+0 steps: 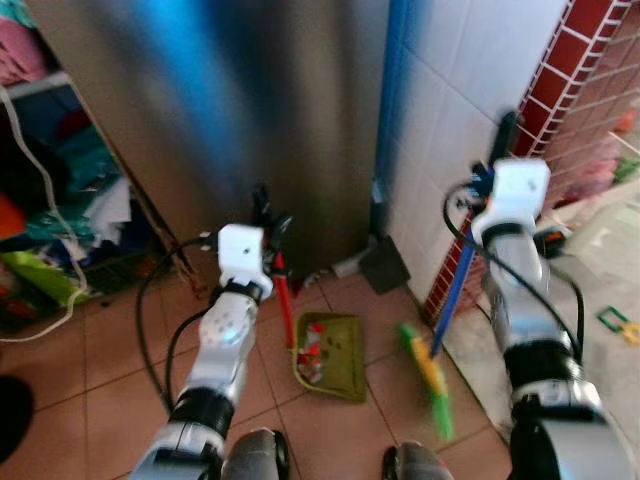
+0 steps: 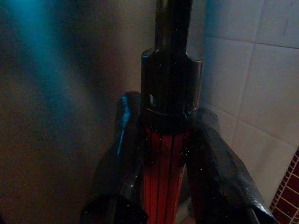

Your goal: Sweep floor

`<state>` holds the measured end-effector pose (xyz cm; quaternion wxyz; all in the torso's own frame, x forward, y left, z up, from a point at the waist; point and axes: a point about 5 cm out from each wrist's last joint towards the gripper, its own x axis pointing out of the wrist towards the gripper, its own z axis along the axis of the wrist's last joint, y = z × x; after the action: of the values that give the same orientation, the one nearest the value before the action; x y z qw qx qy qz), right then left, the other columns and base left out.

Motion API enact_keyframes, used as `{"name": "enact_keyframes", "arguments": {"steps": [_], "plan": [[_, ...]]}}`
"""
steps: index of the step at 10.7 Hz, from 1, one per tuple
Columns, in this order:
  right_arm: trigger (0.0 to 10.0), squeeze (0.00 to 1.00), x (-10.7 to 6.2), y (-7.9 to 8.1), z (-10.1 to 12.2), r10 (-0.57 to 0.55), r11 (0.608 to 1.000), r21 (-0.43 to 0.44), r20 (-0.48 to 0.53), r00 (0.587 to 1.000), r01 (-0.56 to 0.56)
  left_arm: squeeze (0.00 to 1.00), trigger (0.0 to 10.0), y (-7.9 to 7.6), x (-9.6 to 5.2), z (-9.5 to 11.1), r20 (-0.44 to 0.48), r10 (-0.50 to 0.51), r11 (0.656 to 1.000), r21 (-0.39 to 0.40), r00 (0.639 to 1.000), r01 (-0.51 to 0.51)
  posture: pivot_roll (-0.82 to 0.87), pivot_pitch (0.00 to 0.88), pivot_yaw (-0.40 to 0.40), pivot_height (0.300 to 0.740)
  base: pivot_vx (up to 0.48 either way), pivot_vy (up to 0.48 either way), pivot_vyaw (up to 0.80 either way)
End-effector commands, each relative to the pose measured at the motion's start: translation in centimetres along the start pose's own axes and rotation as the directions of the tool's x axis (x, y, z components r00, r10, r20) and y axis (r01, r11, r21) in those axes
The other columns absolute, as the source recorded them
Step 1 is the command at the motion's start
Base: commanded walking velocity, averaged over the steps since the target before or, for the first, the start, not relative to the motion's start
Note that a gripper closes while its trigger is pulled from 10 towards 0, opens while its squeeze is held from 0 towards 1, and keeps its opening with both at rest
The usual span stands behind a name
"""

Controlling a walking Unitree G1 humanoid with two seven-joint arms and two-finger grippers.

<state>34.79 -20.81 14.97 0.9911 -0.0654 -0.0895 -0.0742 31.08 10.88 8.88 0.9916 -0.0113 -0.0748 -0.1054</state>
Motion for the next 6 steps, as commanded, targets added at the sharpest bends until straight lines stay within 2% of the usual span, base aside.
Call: {"name": "enact_keyframes", "arguments": {"steps": [1, 2, 3, 5, 6], "plan": [[10.0, 0.00, 0.1, -0.2, 0.1, -0.040, 0.997, 0.070, 0.004, 0.999, 0.040, 0.00, 10.0, 0.3, 0.1, 1.2, 0.049, -0.011, 1.000, 0.020, 0.999, 0.010, -0.07, 0.000, 0.096, 0.740, 0.000, 0.000, 0.00], [10.0, 0.00, 0.5, -0.4, -0.1, -0.062, 0.992, 0.110, -0.034, 0.997, 0.066, 0.00, 10.0, 0.6, 0.0, 1.8, 0.061, -0.004, 0.999, 0.035, 0.998, 0.002, -0.06, 0.000, 0.088, 0.740, 0.000, 0.000, 0.00], [10.0, 0.00, 0.9, -0.4, -0.1, -0.057, 0.992, 0.108, -0.051, 0.997, 0.062, 0.00, 10.0, 0.7, 0.1, 2.3, 0.068, -0.005, 0.999, 0.039, 0.998, 0.002, -0.06, 0.000, 0.089, 0.740, 0.000, 0.000, 0.00], [10.0, 0.00, 2.2, -0.2, 1.0, 0.027, 0.997, 0.073, -0.048, 0.999, -0.023, 0.00, 10.0, 1.0, 0.3, 3.4, 0.080, -0.001, 0.999, 0.040, 0.997, -0.003, -0.07, 0.000, 0.093, 0.740, 0.000, 0.000, 0.00], [10.0, 0.00, 2.1, 0.5, 0.4, 0.130, 0.990, 0.059, -0.086, 0.988, -0.126, 0.00, 10.0, 0.9, 0.0, 3.6, 0.078, 0.000, 0.999, 0.034, 0.997, -0.003, -0.07, 0.000, 0.121, 0.740, 0.000, 0.000, 0.00]]}}
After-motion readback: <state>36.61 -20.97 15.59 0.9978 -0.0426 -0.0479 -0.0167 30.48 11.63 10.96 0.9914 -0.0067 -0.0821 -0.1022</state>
